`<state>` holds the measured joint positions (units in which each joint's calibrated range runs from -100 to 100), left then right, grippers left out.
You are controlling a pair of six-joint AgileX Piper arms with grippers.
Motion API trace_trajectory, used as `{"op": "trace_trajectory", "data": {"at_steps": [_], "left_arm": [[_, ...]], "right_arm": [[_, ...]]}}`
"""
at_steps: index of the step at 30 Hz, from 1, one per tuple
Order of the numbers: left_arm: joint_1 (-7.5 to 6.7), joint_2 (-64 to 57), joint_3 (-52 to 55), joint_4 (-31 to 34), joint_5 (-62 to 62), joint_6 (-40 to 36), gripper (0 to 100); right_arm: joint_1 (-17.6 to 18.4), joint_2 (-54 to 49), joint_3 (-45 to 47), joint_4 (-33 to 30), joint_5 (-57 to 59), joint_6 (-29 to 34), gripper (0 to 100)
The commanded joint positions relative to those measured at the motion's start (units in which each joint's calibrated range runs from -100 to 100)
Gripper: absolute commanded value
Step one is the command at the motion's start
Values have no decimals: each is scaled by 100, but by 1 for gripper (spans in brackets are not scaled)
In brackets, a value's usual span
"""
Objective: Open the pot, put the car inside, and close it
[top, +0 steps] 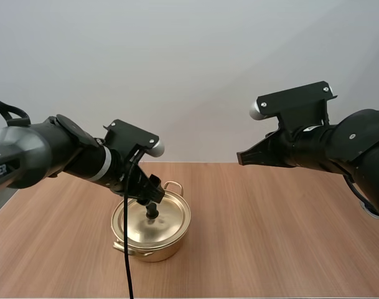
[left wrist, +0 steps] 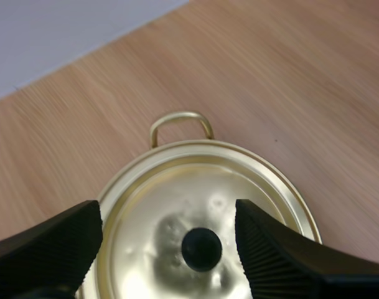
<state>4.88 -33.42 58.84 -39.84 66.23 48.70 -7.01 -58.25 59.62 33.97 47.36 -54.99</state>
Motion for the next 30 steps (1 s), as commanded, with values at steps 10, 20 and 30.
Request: {"op": "trace_trajectory", "data": {"at_steps": [10, 20, 30], "left_arm": [[15, -5114, -2, -806, 129, -747, 100], [-77, -6658, 1138, 1325, -2870, -3375, 100], [-449, -6658, 4116, 3099, -5633, -4168, 100]], "right_arm": [[-2, -104, 532, 2079, 27, -2113, 0], [-2, -738, 600, 2491, 9, -2608, 0], [-56, -1681, 1045, 2491, 1152, -2608, 0]]}}
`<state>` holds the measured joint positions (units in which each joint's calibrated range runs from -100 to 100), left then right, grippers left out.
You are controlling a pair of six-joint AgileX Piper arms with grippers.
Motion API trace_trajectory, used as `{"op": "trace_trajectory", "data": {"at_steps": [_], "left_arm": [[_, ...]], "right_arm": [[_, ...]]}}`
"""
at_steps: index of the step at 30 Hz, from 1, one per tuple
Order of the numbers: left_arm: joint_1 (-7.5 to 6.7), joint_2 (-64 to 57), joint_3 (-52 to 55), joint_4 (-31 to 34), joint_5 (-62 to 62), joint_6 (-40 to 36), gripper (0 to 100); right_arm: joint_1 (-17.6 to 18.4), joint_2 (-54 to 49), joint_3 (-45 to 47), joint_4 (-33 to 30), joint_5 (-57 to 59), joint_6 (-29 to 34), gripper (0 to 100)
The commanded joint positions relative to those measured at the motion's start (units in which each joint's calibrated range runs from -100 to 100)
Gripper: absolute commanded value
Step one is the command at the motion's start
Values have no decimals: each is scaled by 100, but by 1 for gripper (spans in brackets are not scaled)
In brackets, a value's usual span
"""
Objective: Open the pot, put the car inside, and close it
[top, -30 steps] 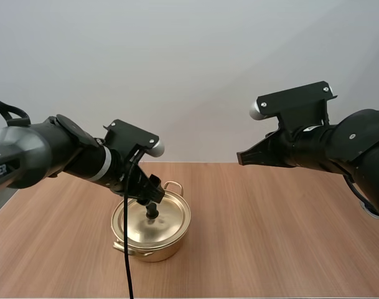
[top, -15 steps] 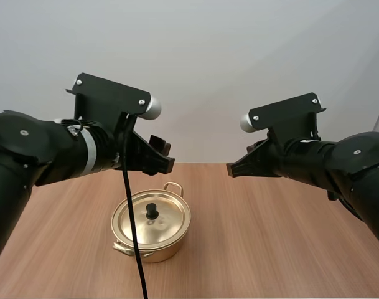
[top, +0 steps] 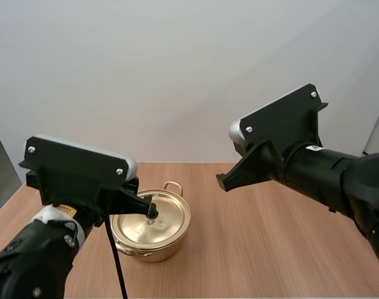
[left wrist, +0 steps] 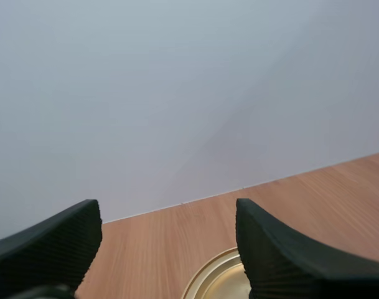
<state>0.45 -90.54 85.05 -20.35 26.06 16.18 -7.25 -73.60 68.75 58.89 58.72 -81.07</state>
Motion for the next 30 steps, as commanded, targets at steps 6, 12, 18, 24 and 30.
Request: {"op": "trace_trajectory", "data": {"at_steps": [6, 12, 18, 24, 30], "left_arm": [[-24, -946, 1495, 1229, 113, -2255, 100], [15, -946, 1495, 1538, 435, -2597, 100], [15, -946, 1495, 1596, 256, -2523, 100], [9, -946, 1495, 1593, 256, -2523, 100], [32, -946, 1495, 1636, 321, -2467, 100]], "right_arm": [[-213, -396, 360, -377, 1, 396, 0], [-213, -396, 360, -559, 1, 542, 0], [-213, -396, 360, -559, 1, 542, 0], [-213, -396, 360, -508, -56, 542, 0], [-213, -396, 360, -508, -161, 542, 0]]}}
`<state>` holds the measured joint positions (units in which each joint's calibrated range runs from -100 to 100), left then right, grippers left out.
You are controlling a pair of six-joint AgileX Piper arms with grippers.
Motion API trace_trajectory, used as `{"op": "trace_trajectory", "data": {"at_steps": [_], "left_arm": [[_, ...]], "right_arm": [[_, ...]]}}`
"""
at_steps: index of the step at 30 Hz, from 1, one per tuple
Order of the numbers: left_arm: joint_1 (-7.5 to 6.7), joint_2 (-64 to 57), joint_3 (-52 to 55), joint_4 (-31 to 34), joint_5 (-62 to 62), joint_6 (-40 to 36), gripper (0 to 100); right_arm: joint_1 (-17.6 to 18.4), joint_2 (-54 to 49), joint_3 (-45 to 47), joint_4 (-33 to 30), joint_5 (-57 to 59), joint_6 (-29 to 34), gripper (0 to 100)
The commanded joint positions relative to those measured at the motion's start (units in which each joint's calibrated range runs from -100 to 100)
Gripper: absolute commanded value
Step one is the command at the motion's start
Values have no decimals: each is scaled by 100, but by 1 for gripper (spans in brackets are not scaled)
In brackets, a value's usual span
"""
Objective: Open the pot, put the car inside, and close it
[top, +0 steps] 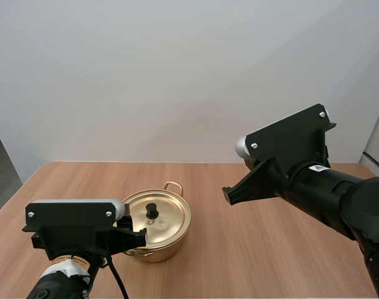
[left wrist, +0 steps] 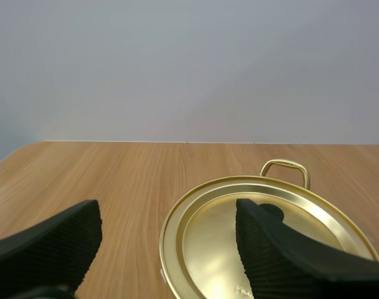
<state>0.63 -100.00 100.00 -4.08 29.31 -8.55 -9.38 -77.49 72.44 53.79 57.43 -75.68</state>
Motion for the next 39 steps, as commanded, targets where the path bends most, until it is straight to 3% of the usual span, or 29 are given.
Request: {"op": "trace_trajectory", "data": {"at_steps": [1, 3, 5, 7, 8, 19, 22, 25, 29, 32, 35, 39], "left_arm": [[37, 0, 0, 9, -4, 7, 100], [107, 0, 0, 9, -4, -4, 95], [184, 0, 0, 9, -4, -26, 60], [246, 0, 0, 9, -4, -58, 4], [263, 0, 0, 26, -4, -49, 1], [269, 0, 0, 26, -4, -26, 1], [269, 0, 0, 26, -4, -26, 1], [269, 0, 0, 26, -4, -26, 1], [269, 0, 0, 26, -4, -26, 1], [269, 0, 0, 26, -4, -26, 1], [269, 0, 0, 26, -4, -26, 1], [269, 0, 0, 26, -4, -26, 1]], "right_arm": [[0, -6, -9, 17, -68, 3, 0], [0, -6, -9, 45, -68, 3, 0], [0, -6, -9, 57, -89, 3, 0], [0, -6, -9, 57, -154, 3, 0], [0, -6, -9, 57, -206, 3, 0], [0, -22, -9, 195, 23, 155, 0], [224, -400, 243, -70, -53, 510, 0], [497, -1156, 629, -817, -357, 1311, 0], [771, -2251, 1283, -2260, -1305, 2362, 0], [775, -2192, 1473, -3255, -970, 3262, 0], [775, -1995, 1522, -3669, -986, 3901, 0], [775, -1978, 1522, -3775, -1049, 4039, 0]]}}
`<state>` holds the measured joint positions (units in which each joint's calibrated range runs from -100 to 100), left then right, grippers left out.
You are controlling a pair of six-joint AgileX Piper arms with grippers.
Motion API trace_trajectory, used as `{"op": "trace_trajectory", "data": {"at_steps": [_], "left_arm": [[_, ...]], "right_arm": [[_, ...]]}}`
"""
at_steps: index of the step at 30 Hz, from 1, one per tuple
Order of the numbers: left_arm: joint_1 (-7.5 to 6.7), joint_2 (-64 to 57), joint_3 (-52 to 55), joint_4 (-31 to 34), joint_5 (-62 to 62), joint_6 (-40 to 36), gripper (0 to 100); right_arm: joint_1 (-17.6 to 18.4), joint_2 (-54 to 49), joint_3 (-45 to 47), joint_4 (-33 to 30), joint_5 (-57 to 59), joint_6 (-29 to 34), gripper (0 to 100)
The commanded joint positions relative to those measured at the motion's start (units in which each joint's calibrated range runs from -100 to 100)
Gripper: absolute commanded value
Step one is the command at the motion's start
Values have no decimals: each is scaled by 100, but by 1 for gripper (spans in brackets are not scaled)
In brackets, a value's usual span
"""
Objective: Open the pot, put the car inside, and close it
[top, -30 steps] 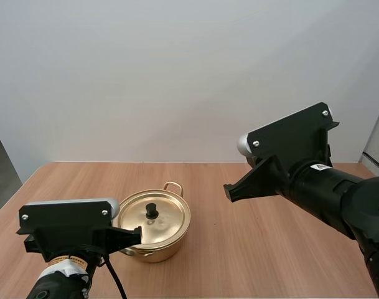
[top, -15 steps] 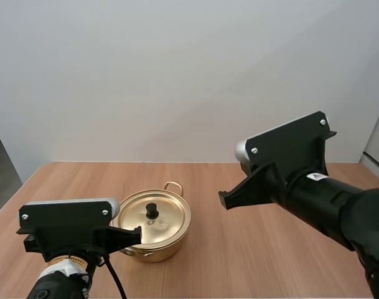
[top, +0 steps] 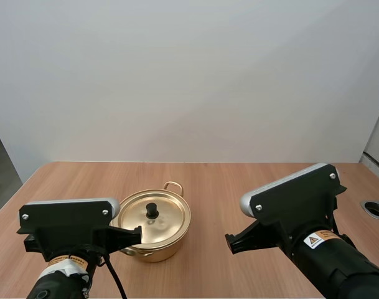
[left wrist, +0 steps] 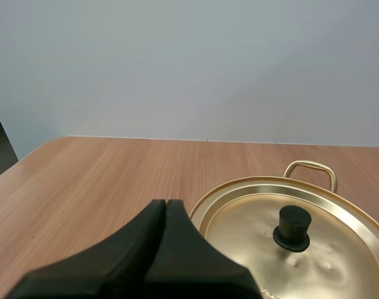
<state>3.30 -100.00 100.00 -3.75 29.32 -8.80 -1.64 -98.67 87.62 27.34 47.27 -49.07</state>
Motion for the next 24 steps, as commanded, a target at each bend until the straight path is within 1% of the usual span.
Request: {"op": "trace_trajectory", "data": {"at_steps": [1, 2, 3, 5, 7, 9, 10, 13, 15, 18, 24], "left_arm": [[2, 0, 0, -7, -4, -1, 1], [2, 0, 0, -7, -4, -1, 1], [2, 0, 0, -7, -4, -1, 1], [2, 0, 0, -7, -4, -1, 1], [2, 0, 0, -7, -4, -1, 1], [2, 0, 0, -7, -4, -1, 1], [2, 0, 0, -7, -4, -1, 1], [2, 0, 0, -7, -4, -1, 1], [2, 0, 0, -7, -4, -1, 1], [2, 0, 0, -7, -4, -1, 1], [-15, 0, 0, -7, -4, -1, 1]], "right_arm": [[0, 140, 4, -1129, -33, 1378, 0], [0, 140, 4, -1180, -89, 1421, 0], [0, 140, 61, -1277, -369, 1637, 0], [0, 140, 344, -1645, -1625, 2315, 0], [0, 140, 704, -2124, -2744, 3220, 0], [0, 140, 969, -2385, -2943, 3782, 0], [0, 140, 1100, -2486, -2943, 3881, 0], [0, 59, 1238, -2551, -2868, 3882, 0], [0, -17, 1238, -2570, -2184, 3882, 0], [0, -133, 1238, -2550, -1803, 3882, 0], [0, -133, 1238, -2588, -1610, 3882, 0]]}}
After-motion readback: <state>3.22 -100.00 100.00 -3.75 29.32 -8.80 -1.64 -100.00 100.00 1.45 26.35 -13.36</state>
